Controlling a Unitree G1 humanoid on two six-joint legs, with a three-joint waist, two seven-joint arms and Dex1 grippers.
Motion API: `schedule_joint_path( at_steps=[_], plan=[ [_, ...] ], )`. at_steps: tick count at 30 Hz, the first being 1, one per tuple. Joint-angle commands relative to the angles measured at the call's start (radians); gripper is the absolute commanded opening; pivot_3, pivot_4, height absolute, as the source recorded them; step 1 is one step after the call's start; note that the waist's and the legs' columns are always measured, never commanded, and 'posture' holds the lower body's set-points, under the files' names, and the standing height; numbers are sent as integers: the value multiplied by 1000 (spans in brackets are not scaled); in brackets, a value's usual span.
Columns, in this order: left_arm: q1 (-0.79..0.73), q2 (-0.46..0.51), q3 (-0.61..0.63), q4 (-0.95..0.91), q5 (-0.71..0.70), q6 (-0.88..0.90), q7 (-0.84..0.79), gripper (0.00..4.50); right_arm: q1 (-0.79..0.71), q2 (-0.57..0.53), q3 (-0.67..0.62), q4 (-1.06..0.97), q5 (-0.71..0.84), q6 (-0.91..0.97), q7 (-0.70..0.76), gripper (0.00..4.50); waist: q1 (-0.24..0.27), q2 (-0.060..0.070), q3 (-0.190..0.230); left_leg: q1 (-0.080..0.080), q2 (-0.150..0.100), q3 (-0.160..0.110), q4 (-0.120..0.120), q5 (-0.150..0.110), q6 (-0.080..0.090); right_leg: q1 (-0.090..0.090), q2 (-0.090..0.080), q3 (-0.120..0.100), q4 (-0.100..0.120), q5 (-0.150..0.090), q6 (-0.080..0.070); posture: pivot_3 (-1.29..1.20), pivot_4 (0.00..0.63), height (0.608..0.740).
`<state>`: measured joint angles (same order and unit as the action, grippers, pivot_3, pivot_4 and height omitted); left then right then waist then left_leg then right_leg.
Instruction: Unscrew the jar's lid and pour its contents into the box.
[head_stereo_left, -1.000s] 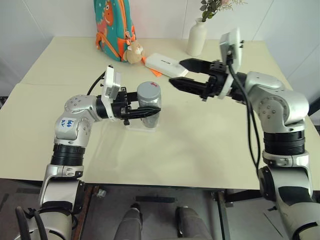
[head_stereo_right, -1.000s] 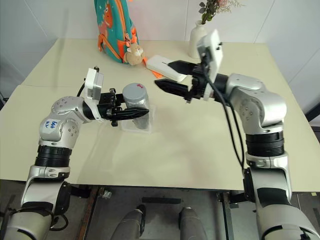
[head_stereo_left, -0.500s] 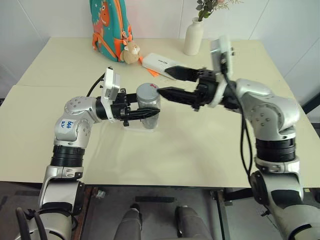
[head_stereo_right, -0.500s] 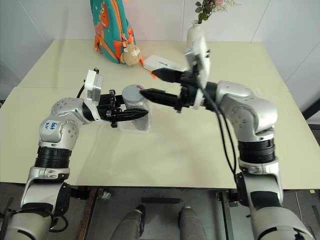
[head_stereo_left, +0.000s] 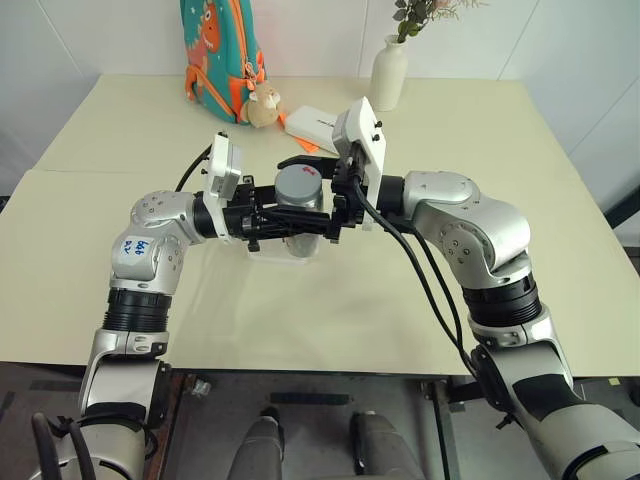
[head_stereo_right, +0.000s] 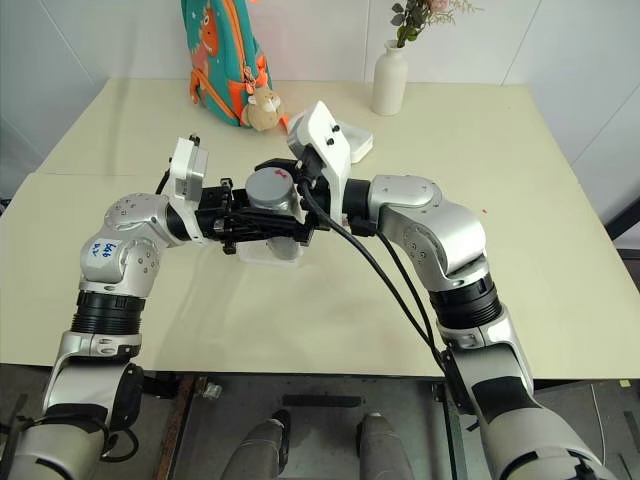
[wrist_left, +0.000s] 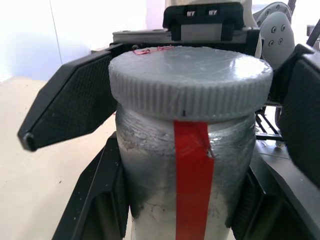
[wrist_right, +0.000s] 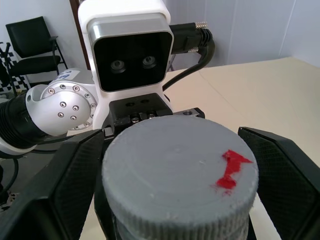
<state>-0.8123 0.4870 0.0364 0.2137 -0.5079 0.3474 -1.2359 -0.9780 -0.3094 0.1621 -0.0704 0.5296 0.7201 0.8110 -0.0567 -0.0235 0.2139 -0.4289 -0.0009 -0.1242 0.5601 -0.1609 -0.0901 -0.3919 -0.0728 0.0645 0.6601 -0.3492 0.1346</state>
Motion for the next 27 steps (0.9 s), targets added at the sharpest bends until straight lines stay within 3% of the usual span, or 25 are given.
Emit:
schedule_joint_path(
  at_steps=[1,12,20,27],
  plan=[
    [-15,5,13,-13,-10,-14,-4,2042,-39,-4,-47,-5,-2,-31,-5,4483,1,0,0,0,0,0,0,0,0,0,0,0,0,0,0,0,150,740],
    [-12,0,13,-18,-13,-16,0,2042,-49,-28,-86,54,-8,-52,17,4483,0,0,0,0,0,0,0,0,0,0,0,0,0,0,0,0,150,740],
    [-11,1,13,-19,-14,-21,10,2042,-29,-108,-144,150,-4,-120,76,4483,0,0,0,0,0,0,0,0,0,0,0,0,0,0,0,0,150,740],
    [0,2,15,-27,-20,-24,22,2042,28,-181,-187,107,60,-111,135,4483,4,0,0,0,0,0,0,0,0,0,0,0,0,0,0,0,150,740]
  ],
)
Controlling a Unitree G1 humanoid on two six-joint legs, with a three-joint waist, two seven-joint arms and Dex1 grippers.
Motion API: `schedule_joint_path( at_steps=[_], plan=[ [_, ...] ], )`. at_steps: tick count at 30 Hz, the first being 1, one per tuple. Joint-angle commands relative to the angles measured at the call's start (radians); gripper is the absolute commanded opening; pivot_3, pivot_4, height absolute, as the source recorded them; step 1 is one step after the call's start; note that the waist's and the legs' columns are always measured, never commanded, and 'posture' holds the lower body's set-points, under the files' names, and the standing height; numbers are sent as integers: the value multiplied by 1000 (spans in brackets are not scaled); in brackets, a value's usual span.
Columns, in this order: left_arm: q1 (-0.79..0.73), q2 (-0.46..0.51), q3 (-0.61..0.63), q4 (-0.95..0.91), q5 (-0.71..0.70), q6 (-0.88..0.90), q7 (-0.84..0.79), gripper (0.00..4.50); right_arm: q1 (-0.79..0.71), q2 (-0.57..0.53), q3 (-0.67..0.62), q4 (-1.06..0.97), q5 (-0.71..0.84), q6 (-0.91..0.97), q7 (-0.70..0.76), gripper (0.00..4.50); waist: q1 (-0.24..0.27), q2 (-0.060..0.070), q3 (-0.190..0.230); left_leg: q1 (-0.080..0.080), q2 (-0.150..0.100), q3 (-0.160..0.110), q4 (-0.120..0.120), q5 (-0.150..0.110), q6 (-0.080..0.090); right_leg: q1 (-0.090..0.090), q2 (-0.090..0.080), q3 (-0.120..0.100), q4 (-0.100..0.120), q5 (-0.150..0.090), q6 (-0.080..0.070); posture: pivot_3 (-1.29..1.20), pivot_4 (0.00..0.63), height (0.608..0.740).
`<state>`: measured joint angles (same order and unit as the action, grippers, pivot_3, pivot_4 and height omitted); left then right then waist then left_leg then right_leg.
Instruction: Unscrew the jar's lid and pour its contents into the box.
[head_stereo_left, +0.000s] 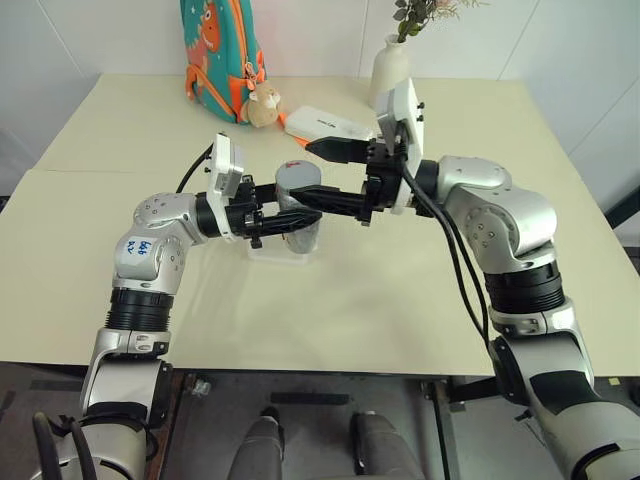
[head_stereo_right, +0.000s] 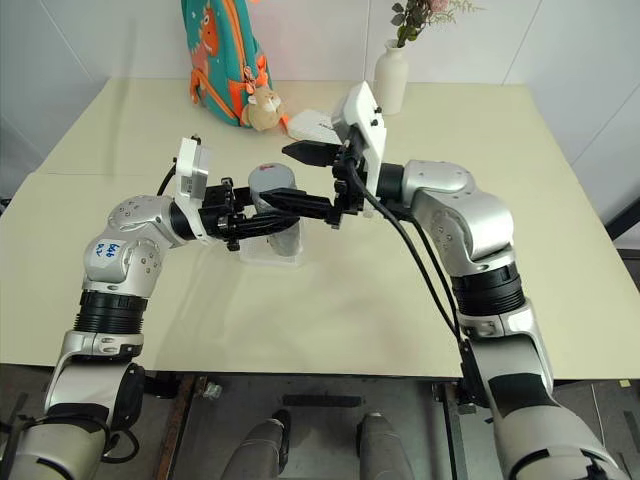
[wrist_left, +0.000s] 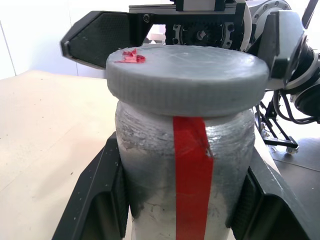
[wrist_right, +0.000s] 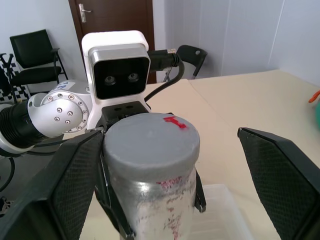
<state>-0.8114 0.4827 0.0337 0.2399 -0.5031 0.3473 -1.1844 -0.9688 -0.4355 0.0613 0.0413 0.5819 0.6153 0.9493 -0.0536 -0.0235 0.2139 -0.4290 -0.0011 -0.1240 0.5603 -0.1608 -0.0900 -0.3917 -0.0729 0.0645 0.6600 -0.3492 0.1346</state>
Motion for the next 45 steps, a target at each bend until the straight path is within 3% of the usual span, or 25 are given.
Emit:
schedule_joint_path(
  at_steps=[1,8,17,30,45],
  plan=[
    [0,6,18,-55,-25,-23,-29,2042,27,-62,-90,-14,16,-2,7,4483,4,0,0,0,0,0,0,0,0,0,0,0,0,0,0,0,150,740],
    [1,10,24,-56,-21,-21,-36,2042,61,-89,-122,-22,55,9,65,4483,-6,0,0,0,1,0,0,0,0,0,1,0,0,0,0,0,150,740],
    [3,16,25,-59,-22,-12,-38,2042,-2,-18,-124,-63,149,77,47,4483,-4,0,0,0,0,0,0,0,0,0,0,0,1,0,0,0,150,740],
    [0,8,16,-56,-21,-10,-41,2042,-86,88,42,-44,43,119,-12,4483,-3,0,0,0,0,0,0,0,0,0,0,0,1,0,0,0,150,740],
    [4,4,18,-59,-21,-13,-34,2042,-92,104,19,-31,30,122,-22,4483,-3,0,0,0,0,0,0,0,0,0,0,0,1,0,0,0,150,740]
  ],
)
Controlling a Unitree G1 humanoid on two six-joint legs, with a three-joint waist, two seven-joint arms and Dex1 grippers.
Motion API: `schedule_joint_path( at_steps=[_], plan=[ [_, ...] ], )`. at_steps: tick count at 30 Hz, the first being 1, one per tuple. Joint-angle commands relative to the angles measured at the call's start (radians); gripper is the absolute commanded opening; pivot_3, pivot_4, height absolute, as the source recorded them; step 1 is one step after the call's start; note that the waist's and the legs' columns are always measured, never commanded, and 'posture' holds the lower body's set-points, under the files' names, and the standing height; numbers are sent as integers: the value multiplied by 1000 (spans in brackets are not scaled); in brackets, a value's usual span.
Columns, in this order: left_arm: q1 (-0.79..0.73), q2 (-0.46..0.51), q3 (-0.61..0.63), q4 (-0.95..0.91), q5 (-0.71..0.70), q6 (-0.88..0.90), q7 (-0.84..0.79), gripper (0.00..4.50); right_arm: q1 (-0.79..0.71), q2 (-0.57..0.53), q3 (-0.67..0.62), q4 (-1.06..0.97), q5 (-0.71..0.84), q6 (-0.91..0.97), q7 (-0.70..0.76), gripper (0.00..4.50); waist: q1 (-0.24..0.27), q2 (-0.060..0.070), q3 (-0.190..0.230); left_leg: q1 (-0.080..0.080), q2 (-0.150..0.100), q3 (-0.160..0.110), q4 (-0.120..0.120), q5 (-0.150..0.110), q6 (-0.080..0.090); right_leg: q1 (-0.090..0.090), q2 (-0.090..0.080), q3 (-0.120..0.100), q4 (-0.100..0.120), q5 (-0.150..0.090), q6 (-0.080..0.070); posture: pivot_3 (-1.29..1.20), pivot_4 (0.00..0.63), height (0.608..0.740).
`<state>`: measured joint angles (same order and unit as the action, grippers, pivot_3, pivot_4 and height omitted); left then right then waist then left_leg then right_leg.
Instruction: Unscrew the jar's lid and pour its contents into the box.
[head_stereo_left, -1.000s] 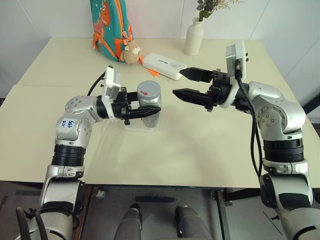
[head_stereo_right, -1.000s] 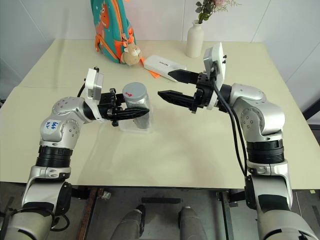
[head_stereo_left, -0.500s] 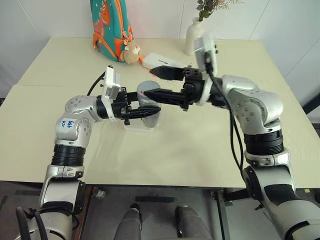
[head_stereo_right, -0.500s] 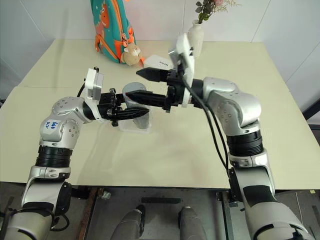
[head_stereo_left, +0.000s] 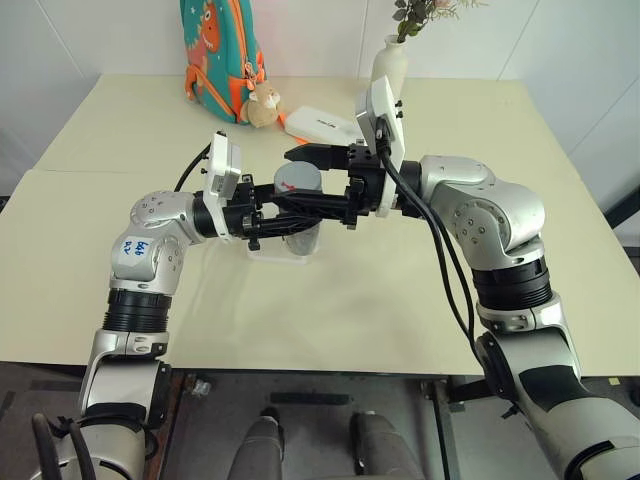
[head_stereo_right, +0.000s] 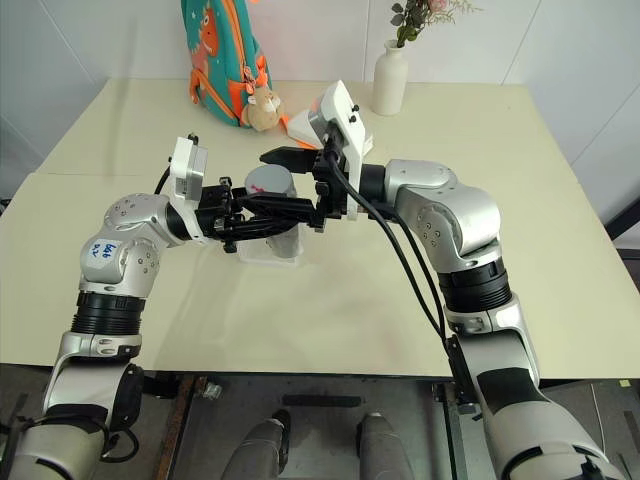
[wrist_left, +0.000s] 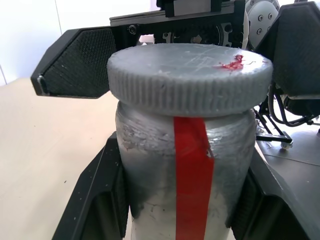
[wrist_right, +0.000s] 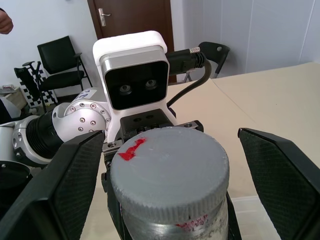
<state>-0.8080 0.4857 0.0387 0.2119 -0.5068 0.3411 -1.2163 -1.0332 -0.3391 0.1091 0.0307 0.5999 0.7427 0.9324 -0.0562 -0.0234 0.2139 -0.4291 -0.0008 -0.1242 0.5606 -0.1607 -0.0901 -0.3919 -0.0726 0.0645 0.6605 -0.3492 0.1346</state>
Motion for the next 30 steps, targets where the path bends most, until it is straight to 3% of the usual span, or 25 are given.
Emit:
schedule_joint_path(
  at_steps=[1,4,8,12,20,25,28,30],
  plan=[
    [1,0,13,-31,-17,-7,-2,2042,-27,7,-29,-20,12,-5,-5,4483,0,0,0,0,0,0,0,0,0,0,0,0,0,0,0,0,150,740],
    [1,-1,14,-30,-17,-9,-2,2042,-24,6,-28,-21,14,-6,0,3866,0,0,0,0,0,0,0,0,0,0,0,0,0,0,0,0,150,740],
    [-1,-1,15,-27,-16,-11,-2,2042,-21,5,-25,-23,11,-6,-1,2680,0,0,0,0,0,0,0,0,0,0,0,0,0,0,0,0,150,740],
    [2,1,17,-30,-17,-10,0,2042,-31,32,-87,-21,70,45,-52,2680,0,0,0,0,0,0,0,0,0,0,0,0,0,0,0,0,150,740],
    [17,9,21,-42,-15,-7,-2,2042,-41,81,-301,-122,351,198,-191,2680,1,0,0,0,0,0,0,0,0,0,0,0,0,0,0,0,150,740],
    [25,18,39,-48,-21,-4,10,2042,92,-64,-283,-228,195,100,-235,2680,3,0,0,0,0,0,0,0,0,0,0,0,0,0,0,0,150,740],
    [25,33,73,-35,-38,7,18,2042,324,-244,-196,-250,-55,-133,-156,2680,15,0,0,0,-1,0,1,0,1,1,-1,0,-1,0,0,0,150,740],
    [24,43,89,-25,-47,13,18,2042,442,-280,-188,-220,-146,-267,-151,2680,24,-1,0,-1,-1,0,1,0,1,1,-1,0,-2,0,0,0,150,740]
  ],
)
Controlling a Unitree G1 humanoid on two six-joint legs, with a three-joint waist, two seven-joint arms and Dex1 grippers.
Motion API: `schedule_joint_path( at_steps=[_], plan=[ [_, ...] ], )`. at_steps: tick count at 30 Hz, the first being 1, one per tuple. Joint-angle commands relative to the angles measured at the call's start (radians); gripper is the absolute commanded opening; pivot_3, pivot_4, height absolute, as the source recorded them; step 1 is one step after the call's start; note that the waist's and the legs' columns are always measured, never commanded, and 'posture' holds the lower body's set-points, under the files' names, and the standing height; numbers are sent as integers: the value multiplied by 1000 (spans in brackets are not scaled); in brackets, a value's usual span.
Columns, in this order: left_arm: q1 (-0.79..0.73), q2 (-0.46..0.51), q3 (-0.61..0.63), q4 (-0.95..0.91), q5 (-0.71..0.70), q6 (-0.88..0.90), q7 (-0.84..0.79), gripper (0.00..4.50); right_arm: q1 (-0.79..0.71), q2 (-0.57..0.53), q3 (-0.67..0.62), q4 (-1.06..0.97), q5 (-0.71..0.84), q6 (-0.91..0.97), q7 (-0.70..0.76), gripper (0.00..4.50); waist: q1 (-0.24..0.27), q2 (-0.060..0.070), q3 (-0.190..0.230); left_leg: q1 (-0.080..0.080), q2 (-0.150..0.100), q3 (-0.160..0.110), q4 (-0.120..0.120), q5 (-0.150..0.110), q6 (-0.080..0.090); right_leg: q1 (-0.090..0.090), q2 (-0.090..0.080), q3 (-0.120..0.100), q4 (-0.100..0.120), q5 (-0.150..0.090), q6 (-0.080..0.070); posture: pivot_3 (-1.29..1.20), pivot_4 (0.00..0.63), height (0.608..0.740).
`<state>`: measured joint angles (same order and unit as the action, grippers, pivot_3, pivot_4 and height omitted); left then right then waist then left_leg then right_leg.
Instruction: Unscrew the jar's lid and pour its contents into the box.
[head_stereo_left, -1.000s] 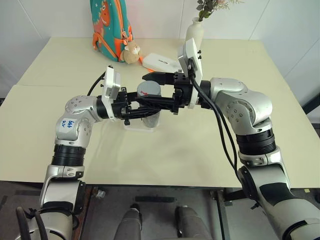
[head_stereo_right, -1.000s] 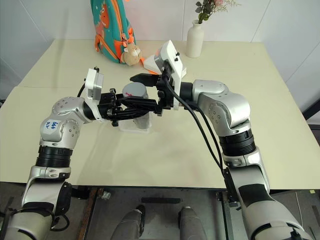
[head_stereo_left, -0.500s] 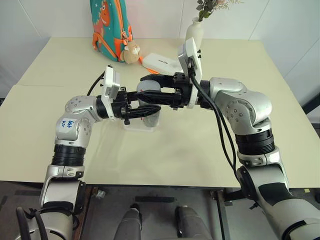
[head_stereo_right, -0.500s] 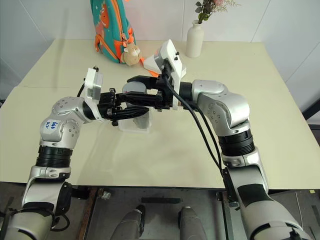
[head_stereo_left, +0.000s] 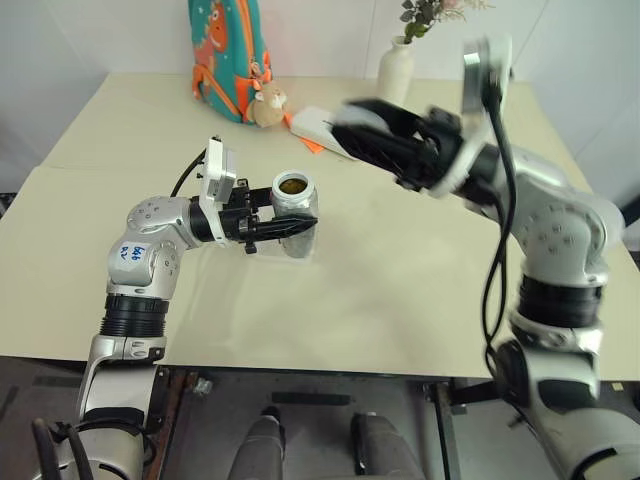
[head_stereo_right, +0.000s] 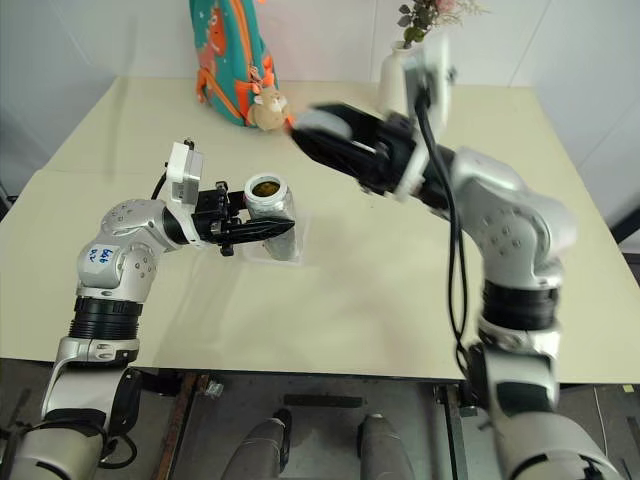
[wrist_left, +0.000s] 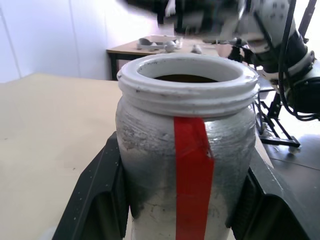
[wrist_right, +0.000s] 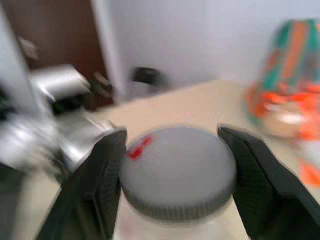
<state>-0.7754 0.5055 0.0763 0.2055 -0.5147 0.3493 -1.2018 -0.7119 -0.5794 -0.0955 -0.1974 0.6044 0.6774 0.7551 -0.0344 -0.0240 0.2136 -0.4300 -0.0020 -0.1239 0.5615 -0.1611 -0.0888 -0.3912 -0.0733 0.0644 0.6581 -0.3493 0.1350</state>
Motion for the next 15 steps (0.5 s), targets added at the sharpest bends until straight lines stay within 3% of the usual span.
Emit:
schedule_joint_path(
  at_steps=[1,6,13,15],
  plan=[
    [-11,28,56,-11,-41,8,3,2042,165,-20,-5,42,-160,-243,2,2680,3,0,0,0,0,0,0,0,0,0,0,0,-1,0,0,0,150,740],
    [-33,32,75,14,-54,31,-3,2042,303,50,-12,209,-236,-396,-32,2680,-16,0,0,1,0,2,0,0,0,-1,0,2,2,0,0,0,150,740],
    [-48,33,81,23,-65,56,1,2042,324,126,-14,335,-268,-494,-58,2680,-21,0,0,3,0,1,0,2,-2,0,0,2,4,0,0,0,150,740],
    [-53,36,89,24,-71,71,8,2042,321,130,-30,357,-254,-485,-59,3304,-20,0,0,3,0,1,0,2,-2,1,0,2,4,0,0,0,150,740]
  ],
)
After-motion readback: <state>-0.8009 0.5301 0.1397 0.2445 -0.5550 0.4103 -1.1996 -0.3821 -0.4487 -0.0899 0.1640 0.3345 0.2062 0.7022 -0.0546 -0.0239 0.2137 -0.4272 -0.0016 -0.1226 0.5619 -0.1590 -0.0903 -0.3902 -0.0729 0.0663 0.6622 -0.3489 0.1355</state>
